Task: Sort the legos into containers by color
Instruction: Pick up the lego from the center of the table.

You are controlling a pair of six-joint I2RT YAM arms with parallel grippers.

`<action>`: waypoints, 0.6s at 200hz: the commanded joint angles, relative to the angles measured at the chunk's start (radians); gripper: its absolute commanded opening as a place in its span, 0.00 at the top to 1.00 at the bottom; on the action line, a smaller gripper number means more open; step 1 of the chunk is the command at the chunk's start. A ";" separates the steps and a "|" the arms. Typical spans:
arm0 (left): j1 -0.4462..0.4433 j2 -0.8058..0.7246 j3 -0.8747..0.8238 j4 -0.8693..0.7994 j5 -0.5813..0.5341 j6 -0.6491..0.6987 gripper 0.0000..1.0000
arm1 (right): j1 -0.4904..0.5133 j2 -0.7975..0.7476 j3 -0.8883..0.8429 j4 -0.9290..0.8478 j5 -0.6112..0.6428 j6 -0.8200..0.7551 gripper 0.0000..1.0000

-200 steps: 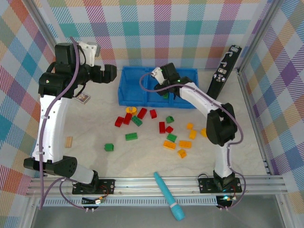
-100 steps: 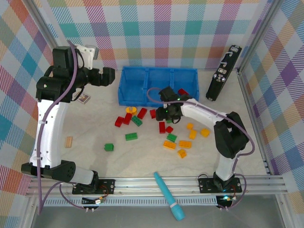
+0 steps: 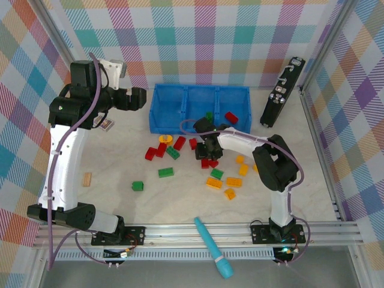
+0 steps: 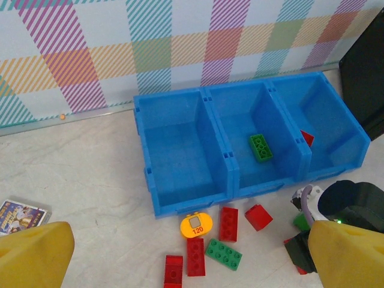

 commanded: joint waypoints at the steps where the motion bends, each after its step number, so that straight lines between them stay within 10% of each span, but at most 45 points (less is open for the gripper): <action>1: -0.012 -0.017 -0.003 0.027 -0.002 0.010 0.00 | -0.002 0.041 0.020 -0.021 0.022 -0.018 0.51; 120: -0.012 -0.011 0.000 0.029 0.003 0.009 0.00 | -0.033 -0.046 0.090 -0.088 -0.059 -0.136 0.80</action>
